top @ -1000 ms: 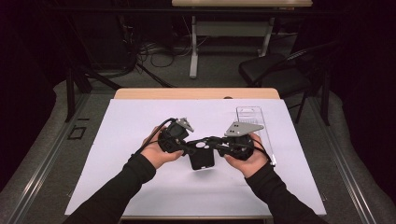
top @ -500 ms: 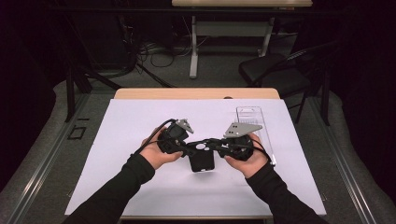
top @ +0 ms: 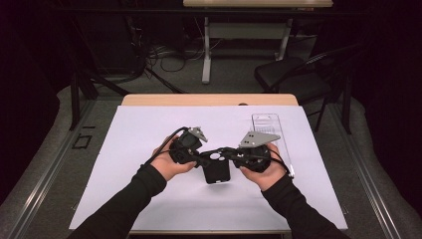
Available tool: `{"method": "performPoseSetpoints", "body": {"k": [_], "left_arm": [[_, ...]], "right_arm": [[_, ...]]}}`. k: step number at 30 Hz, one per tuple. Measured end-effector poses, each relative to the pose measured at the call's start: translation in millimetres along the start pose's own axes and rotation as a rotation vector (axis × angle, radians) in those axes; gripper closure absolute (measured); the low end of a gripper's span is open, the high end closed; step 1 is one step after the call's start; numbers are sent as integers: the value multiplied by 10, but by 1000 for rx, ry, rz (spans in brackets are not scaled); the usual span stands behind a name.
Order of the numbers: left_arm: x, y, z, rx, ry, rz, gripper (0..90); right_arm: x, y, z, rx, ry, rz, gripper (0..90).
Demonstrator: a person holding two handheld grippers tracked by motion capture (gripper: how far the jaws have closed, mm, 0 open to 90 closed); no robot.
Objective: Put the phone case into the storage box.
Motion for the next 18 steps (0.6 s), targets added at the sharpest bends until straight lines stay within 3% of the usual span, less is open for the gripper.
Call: {"method": "performPoseSetpoints", "body": {"k": [18], "left_arm": [[-6,30,-4,13,-27,17,767]], "right_arm": [[20,12,-22,30,27,13,841]]}}
Point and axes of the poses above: each handheld gripper's, and its own axes: y roughly forward along the jaws, x roughly out of its underside, z roughly to its right, the point moved 1 cm from there along y, roughly forward along the jaws, and after that the axes turned 10 degrees about -z, right-handed, at the moved point
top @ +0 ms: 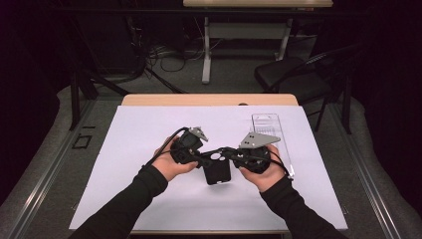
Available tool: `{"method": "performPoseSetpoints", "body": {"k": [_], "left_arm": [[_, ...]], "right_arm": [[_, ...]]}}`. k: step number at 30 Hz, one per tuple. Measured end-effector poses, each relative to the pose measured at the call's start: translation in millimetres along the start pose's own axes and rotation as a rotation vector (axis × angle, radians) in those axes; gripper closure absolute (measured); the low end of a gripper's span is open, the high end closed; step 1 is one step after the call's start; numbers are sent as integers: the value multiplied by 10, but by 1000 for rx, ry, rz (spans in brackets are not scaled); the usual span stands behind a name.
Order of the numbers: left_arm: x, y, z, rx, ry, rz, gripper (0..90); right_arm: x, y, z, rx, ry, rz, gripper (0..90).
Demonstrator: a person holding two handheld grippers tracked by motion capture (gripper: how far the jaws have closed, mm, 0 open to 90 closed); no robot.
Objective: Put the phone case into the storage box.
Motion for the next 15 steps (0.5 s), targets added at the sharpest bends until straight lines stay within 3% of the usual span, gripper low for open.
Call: {"method": "performPoseSetpoints", "body": {"k": [7,15], "left_arm": [[9,8,-5,9,-9,11,719],[45,9,-18,14,-30,64,598]], "right_arm": [[-6,-12,15,5,9,4,841],[-13,-37,60,15,16,10,841]]}}
Point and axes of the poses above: each handheld gripper's, and its own axes: y roughly forward along the jaws, x roughly out of its underside, z roughly to its right, the point moved 1 cm from there along y, roughly forward along the jaws, and after that the axes turned 10 degrees about -z, right-handed, at the moved point
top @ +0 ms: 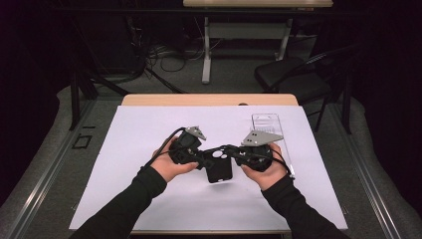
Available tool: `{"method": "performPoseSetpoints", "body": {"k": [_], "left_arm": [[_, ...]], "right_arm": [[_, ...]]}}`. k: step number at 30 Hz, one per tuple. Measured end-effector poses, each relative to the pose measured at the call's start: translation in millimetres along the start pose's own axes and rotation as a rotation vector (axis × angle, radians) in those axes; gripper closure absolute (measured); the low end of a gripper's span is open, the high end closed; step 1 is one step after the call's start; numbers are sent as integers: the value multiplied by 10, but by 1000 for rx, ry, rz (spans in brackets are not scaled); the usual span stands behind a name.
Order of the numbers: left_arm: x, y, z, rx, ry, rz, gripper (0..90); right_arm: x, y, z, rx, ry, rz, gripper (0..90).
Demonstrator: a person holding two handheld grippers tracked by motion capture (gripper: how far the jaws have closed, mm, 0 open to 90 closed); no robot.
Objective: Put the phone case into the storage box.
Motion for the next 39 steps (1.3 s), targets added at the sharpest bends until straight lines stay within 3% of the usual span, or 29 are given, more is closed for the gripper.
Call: {"method": "performPoseSetpoints", "body": {"k": [8,15,19,24,34,39], "left_arm": [[66,44,-34,-8,19,31,504],[131,10,-61,-81,52,75,444],[193,-19,-89,-88,34,87,426],[305,-56,-160,-91,-9,144,408],[508,-12,-270,-119,-98,136,315],[587,8,-304,-120,-135,167,250]], "right_arm": [[-3,-21,62,8,5,-6,842],[0,-45,112,16,5,-5,842],[9,-58,146,25,5,-4,842],[21,-76,190,31,9,-2,842],[17,-125,275,36,15,11,842],[4,-154,311,37,18,16,842]]}}
Point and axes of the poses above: each handheld gripper's, and its own axes: y roughly forward along the jaws, x roughly out of its underside, z roughly to its right, the point moved 1 cm from there along y, roughly forward along the jaws, and after that the axes turned 10 degrees about -z, right-handed, at the moved point
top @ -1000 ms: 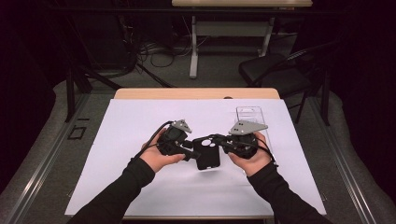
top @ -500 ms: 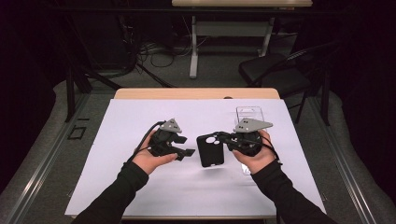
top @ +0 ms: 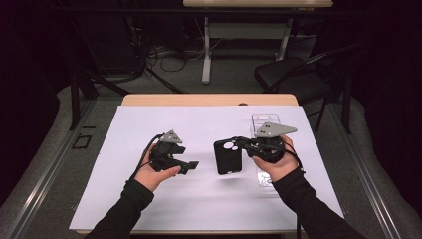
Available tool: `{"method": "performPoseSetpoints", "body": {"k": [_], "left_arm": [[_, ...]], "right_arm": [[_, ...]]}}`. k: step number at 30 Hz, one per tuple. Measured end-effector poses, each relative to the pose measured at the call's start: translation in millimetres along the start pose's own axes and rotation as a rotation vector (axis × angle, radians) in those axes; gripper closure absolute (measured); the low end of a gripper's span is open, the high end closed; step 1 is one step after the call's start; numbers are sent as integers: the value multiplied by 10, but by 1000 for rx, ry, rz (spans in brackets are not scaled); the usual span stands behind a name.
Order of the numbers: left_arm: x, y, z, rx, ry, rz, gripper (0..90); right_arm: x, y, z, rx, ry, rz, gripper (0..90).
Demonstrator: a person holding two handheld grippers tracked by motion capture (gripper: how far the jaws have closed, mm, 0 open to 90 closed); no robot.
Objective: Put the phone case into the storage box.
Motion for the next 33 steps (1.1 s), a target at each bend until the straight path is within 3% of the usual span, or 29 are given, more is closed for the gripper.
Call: {"method": "performPoseSetpoints", "body": {"k": [13,18,24,33], "left_arm": [[183,-55,-97,-4,-81,25,206],[235,-42,-84,-8,-80,19,196],[289,-44,-117,-19,-110,27,197],[348,-68,-142,8,-117,44,177]], "right_arm": [[-76,-125,135,15,-5,16,841],[-117,-174,207,17,-10,22,841],[-193,-246,306,19,-24,27,840],[-305,-326,448,32,-16,42,840]]}}
Point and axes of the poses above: each handheld gripper's, and its own axes: y roughly forward along the jaws, x roughly out of its underside, z roughly to its right, the point moved 1 cm from there along y, roughly forward along the jaws, and after that the axes turned 10 degrees about -z, right-handed, at the moved point
